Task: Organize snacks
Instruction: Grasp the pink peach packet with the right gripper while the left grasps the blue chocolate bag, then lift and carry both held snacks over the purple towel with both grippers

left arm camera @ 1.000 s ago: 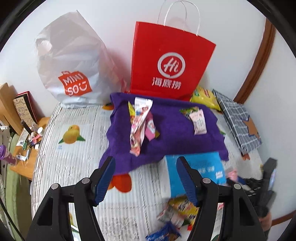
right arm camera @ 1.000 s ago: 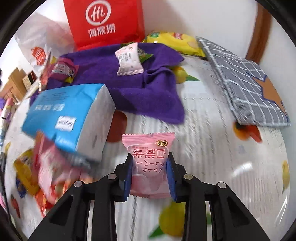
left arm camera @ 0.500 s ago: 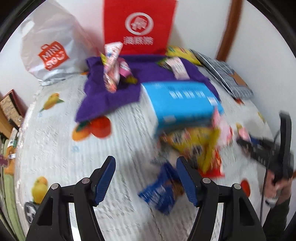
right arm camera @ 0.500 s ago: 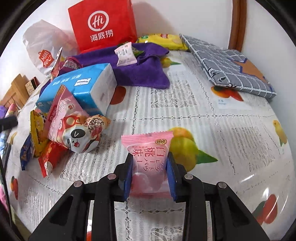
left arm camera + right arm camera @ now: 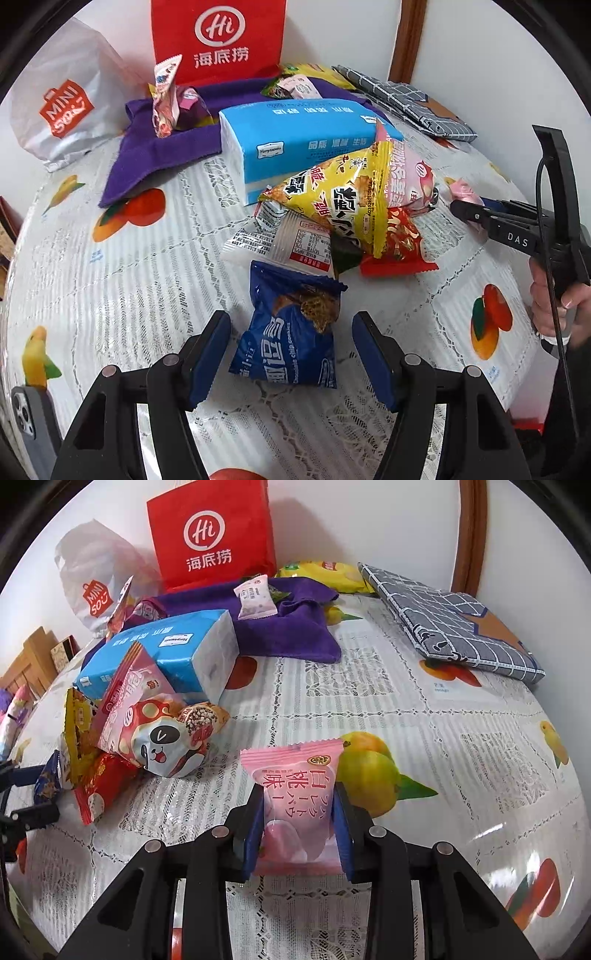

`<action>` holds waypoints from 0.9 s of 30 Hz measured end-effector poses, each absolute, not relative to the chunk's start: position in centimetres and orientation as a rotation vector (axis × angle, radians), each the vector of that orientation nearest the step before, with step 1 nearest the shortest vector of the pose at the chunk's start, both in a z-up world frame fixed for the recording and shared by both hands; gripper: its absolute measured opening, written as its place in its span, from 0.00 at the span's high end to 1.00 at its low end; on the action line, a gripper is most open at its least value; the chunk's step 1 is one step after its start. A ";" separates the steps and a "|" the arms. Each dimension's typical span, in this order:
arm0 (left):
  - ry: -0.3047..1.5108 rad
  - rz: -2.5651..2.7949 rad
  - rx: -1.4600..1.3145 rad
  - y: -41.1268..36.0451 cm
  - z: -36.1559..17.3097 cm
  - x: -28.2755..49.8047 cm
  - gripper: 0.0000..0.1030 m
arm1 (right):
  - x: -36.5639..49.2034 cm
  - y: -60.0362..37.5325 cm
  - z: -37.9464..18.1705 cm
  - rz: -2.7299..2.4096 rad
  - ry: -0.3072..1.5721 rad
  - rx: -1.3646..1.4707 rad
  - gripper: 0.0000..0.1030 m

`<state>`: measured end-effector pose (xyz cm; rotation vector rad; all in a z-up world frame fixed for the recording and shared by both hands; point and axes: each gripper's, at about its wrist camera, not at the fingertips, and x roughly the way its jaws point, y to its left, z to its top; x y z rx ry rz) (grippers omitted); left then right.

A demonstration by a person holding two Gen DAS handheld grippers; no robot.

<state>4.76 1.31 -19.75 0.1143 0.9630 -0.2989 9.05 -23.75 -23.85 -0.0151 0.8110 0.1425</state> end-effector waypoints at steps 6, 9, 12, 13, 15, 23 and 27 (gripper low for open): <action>0.896 -0.228 0.140 1.9 -19.9 4.1 0.59 | 9.5 -23.6 -23.6 0.141 0.820 -0.015 0.66; 0.857 -0.162 0.126 3.0 -19.2 4.2 0.59 | 9.8 -23.3 -23.5 0.160 0.823 -0.009 0.66; 0.832 -0.067 0.126 4.3 -18.8 5.3 0.59 | 10.5 -22.6 -23.6 0.152 0.815 -0.033 0.66; 0.829 -0.035 0.124 4.7 -18.9 5.7 0.59 | 10.7 -22.4 -23.7 0.139 0.809 -0.046 0.66; 0.842 -0.002 0.088 5.6 -19.3 6.8 0.59 | 10.9 -22.2 -23.8 0.135 0.804 -0.054 0.66; 0.869 0.018 -0.010 6.9 -20.4 8.0 0.56 | 11.1 -22.5 -23.9 0.149 0.807 -0.029 0.65; 0.871 0.014 -0.002 6.7 -20.5 8.0 0.54 | 11.2 -22.6 -23.8 0.164 0.808 -0.015 0.62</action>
